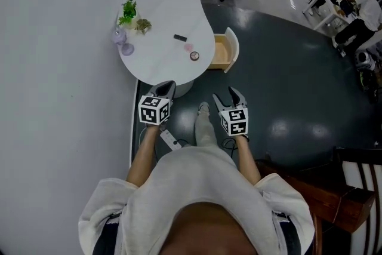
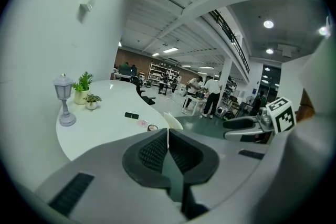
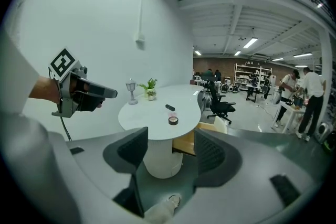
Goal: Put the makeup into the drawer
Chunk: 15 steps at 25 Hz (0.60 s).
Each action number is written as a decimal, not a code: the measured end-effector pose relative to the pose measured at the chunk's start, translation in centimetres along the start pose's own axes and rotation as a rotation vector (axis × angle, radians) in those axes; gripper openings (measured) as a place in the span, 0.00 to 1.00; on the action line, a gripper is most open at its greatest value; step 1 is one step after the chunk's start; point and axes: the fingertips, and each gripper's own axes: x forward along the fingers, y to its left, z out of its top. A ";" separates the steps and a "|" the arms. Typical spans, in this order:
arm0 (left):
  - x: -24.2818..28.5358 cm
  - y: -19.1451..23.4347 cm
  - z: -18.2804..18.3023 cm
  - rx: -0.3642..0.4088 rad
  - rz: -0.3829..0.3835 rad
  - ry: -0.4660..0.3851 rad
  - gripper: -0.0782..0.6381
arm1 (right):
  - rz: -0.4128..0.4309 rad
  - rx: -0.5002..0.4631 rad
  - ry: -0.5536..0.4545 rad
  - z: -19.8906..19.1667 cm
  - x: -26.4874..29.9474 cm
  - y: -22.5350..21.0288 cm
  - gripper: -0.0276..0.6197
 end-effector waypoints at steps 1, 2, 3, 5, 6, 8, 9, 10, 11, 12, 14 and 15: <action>1.1 0.6 0.4 -0.002 0.006 0.002 0.13 | 0.006 0.002 -0.001 0.3 1.2 -0.8 0.44; 2.3 1.2 0.8 -0.005 0.014 0.004 0.13 | 0.012 0.006 -0.002 0.7 2.4 -1.7 0.44; 3.4 1.6 1.4 -0.007 0.022 0.006 0.13 | 0.019 0.011 -0.004 1.1 3.5 -2.6 0.44; 5.7 2.5 2.9 -0.011 0.040 0.010 0.13 | 0.034 0.024 -0.009 2.3 5.6 -4.4 0.44; 6.8 2.9 3.7 -0.012 0.048 0.012 0.13 | 0.042 0.029 -0.011 3.1 6.6 -5.3 0.44; 8.9 3.4 5.4 -0.017 0.062 0.016 0.13 | 0.060 0.032 -0.011 4.3 8.3 -7.0 0.44; 9.9 3.7 6.0 -0.023 0.069 0.018 0.13 | 0.071 0.029 -0.007 4.7 9.1 -7.7 0.44; 11.0 4.1 6.6 -0.029 0.076 0.020 0.13 | 0.082 0.024 -0.002 5.0 9.9 -8.4 0.44; 12.1 4.4 7.2 -0.034 0.083 0.022 0.13 | 0.094 0.017 0.004 5.3 10.8 -9.1 0.44; 13.1 4.7 7.8 -0.038 0.090 0.025 0.13 | 0.105 0.012 0.010 5.6 11.7 -9.7 0.44; 15.0 5.2 8.8 -0.041 0.102 0.032 0.13 | 0.129 0.009 0.021 6.0 13.1 -10.8 0.44; 15.8 5.4 9.2 -0.042 0.107 0.035 0.13 | 0.141 0.007 0.026 6.1 13.9 -11.2 0.44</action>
